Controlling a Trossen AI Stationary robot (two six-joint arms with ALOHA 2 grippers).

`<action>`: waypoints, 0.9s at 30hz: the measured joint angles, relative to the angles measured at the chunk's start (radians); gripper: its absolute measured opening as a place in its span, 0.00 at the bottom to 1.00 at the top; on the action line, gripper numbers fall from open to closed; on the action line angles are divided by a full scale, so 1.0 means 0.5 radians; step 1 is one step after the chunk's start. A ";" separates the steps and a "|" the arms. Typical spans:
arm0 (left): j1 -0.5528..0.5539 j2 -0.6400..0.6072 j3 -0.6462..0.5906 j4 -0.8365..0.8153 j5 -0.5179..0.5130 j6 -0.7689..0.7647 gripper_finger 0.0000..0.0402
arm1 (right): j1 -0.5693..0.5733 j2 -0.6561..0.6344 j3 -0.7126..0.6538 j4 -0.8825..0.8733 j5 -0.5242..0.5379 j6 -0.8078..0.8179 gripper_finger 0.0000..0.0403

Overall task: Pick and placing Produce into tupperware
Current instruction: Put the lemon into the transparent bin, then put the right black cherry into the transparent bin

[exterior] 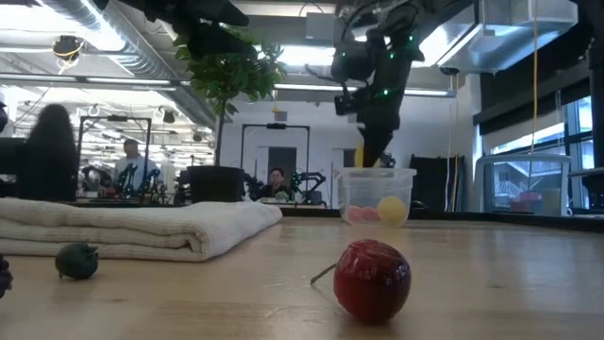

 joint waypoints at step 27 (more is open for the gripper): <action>0.000 0.000 0.000 -0.002 -0.001 -0.001 0.71 | 0.062 -0.321 0.263 -0.731 -0.530 0.090 0.72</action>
